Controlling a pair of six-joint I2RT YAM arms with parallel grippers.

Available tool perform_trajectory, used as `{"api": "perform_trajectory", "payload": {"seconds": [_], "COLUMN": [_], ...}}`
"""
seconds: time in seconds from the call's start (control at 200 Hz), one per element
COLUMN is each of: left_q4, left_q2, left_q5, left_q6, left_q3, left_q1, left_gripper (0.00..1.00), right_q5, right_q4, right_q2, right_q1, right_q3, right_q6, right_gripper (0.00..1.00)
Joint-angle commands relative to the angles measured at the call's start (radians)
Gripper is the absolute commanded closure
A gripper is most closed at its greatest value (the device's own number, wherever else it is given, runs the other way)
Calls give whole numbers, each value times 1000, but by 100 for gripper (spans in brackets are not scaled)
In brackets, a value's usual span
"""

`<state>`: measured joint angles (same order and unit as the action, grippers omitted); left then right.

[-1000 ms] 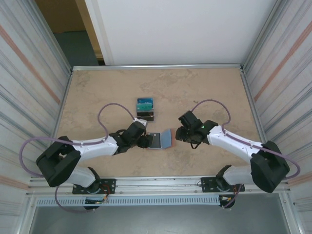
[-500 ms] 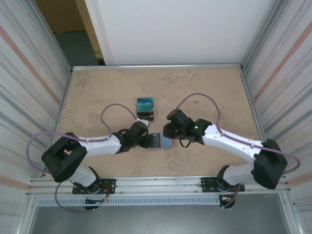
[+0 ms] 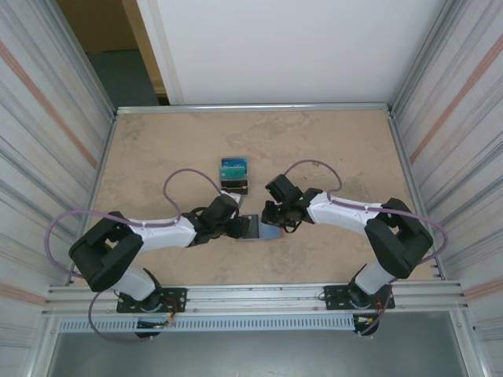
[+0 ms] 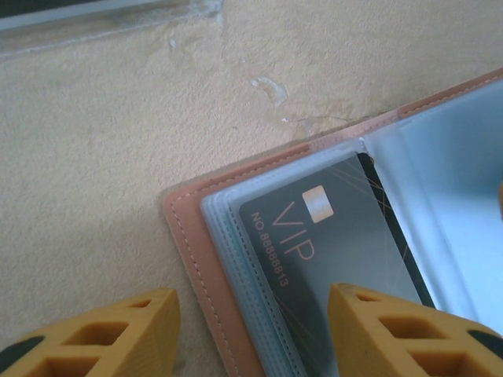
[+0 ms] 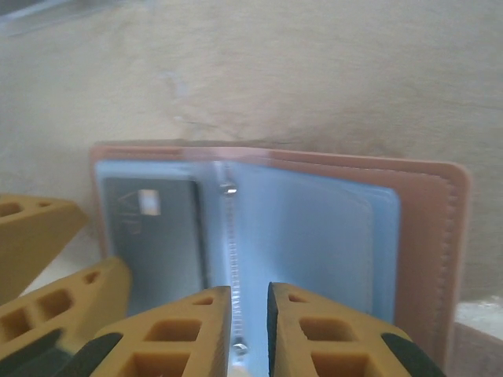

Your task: Take the credit cards out of the card holder

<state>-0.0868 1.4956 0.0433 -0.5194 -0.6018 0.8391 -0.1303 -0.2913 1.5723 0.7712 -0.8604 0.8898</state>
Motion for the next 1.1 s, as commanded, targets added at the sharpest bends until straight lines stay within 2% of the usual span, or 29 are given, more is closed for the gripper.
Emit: {"api": "perform_trajectory", "payload": {"seconds": [0.0, 0.246, 0.556, 0.852, 1.097], "left_q4": [-19, -43, -36, -34, -29], "left_q2": [10, 21, 23, 1, -15], "left_q5": [-22, -54, -40, -60, -67], "left_q6": [-22, -58, -86, -142, -173], "left_q3": [18, 42, 37, 46, 54], "left_q1": [-4, 17, 23, 29, 33], "left_gripper": [50, 57, 59, 62, 63], "right_q5": [-58, -106, -185, -277, -288], "right_q4": [52, 79, 155, 307, 337], "right_q2": [14, 26, -36, -32, -29], "right_q1": [-15, -53, -58, -59, -59], "right_q3": [33, 47, 74, 172, 199], "right_q6": [11, -43, -65, 19, 28], "right_gripper": [80, 80, 81, 81, 81]}}
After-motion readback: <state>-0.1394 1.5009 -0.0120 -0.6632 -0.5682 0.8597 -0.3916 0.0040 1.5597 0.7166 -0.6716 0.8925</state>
